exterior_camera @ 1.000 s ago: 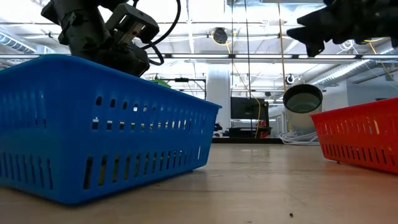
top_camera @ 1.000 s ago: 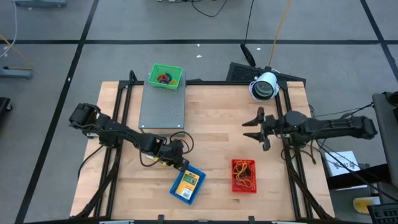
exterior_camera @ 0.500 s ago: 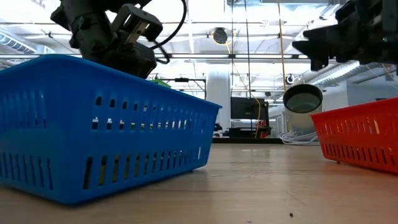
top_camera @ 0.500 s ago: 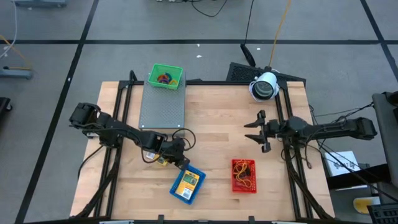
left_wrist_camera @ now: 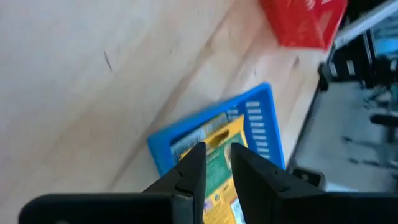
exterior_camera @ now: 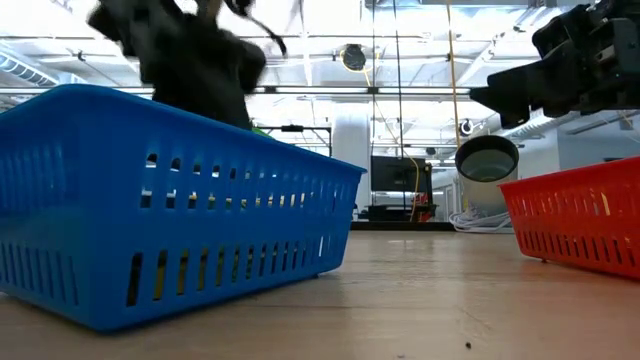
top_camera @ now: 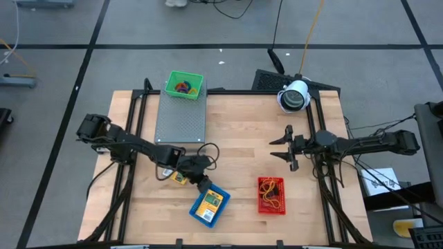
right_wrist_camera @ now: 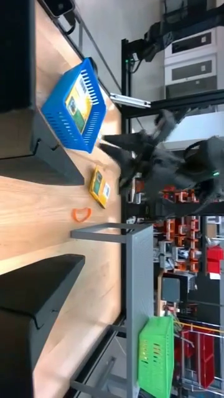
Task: Pick & Place Office Desk Supplies
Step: Put the crayon into the blue bin
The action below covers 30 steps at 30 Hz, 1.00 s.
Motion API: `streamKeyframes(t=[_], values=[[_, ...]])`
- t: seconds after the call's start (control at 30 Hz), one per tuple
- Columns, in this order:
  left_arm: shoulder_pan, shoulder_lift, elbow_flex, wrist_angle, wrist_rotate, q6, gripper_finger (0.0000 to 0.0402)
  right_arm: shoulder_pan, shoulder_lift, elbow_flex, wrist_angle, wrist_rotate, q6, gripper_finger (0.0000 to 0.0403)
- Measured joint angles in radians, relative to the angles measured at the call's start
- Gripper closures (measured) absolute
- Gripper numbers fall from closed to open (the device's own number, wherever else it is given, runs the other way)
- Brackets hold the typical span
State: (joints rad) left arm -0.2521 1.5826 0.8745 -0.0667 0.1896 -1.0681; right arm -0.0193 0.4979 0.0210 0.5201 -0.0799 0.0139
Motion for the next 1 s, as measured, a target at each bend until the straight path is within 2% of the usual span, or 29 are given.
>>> streamKeyframes(t=[0.13,0.23,0.33,0.43,0.6,0.73,1.0], values=[[-0.052,-0.085,0.004,-0.084,-0.159,0.008,0.0321,0.0,0.0,-0.001,0.0,0.0,0.0,0.0222],[-0.084,-0.105,0.046,-0.339,-0.285,-0.035,0.0321,0.0,0.001,-0.001,-0.001,0.0,0.0,0.0222],[-0.115,-0.113,0.159,-0.629,-0.402,-0.095,0.0321,0.0,0.004,-0.001,0.005,0.0,0.0,0.0222],[-0.127,-0.09,0.261,-0.827,-0.469,-0.117,0.0321,0.0,0.007,-0.001,0.004,0.0,0.0,0.0222],[-0.095,0.009,0.384,-1.028,-0.476,-0.104,0.0321,0.0,0.008,-0.001,0.0,0.0,0.0,0.0222],[-0.072,0.1,0.428,-1.047,-0.399,-0.052,0.0321,0.0,0.007,-0.001,0.0,0.0,0.0,0.0222],[-0.067,0.202,0.429,-1.1,-0.332,-0.105,0.0307,0.0,0.007,-0.001,0.0,0.0,0.0,0.0222]])
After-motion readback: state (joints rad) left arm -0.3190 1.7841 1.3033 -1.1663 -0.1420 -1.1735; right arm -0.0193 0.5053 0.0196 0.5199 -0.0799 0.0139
